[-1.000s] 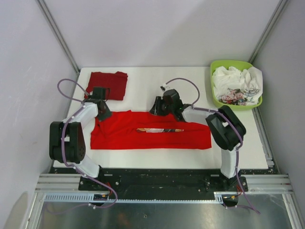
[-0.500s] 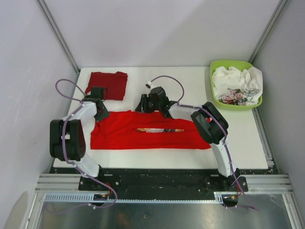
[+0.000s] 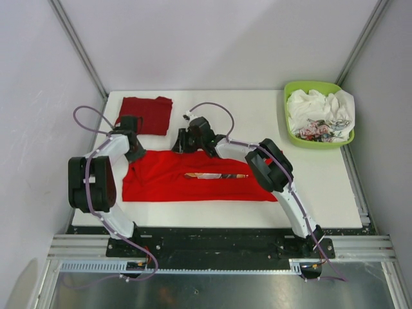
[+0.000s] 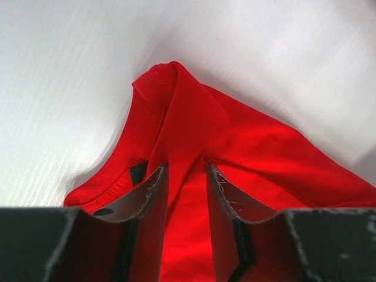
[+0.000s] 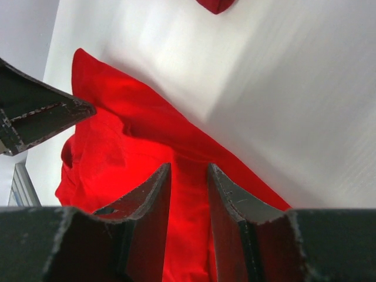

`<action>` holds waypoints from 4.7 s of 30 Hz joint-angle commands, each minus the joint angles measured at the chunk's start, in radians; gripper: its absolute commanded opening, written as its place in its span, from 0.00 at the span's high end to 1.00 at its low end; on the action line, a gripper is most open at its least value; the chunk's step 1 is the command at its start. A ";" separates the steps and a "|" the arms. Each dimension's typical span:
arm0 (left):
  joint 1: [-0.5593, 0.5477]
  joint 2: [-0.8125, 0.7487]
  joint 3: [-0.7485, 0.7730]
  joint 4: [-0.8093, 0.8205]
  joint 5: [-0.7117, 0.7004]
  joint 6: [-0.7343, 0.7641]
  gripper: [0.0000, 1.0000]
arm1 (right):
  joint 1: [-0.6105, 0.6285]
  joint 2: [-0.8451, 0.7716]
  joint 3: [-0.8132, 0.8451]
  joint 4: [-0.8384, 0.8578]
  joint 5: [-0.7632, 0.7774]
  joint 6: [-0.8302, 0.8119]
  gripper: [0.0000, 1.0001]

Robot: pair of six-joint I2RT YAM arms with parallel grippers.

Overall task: Fold and stack the t-shirts
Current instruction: Fold the other side of the tshirt into a rectangle

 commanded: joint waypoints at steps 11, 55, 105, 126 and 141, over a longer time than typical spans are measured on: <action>0.006 0.015 0.050 0.016 0.013 0.023 0.65 | -0.002 0.051 0.107 -0.067 0.023 -0.020 0.63; 0.006 -0.156 -0.033 0.025 0.087 0.011 1.00 | 0.001 -0.099 -0.021 -0.080 0.066 -0.025 0.99; 0.001 -0.773 -0.452 -0.194 0.140 -0.237 1.00 | 0.269 -0.478 -0.496 -0.146 0.349 0.051 1.00; 0.001 -0.756 -0.480 -0.201 0.093 -0.294 1.00 | 0.314 -0.431 -0.496 -0.112 0.332 0.104 1.00; 0.000 -0.732 -0.501 -0.201 0.118 -0.311 1.00 | 0.318 -0.440 -0.496 -0.219 0.432 0.099 1.00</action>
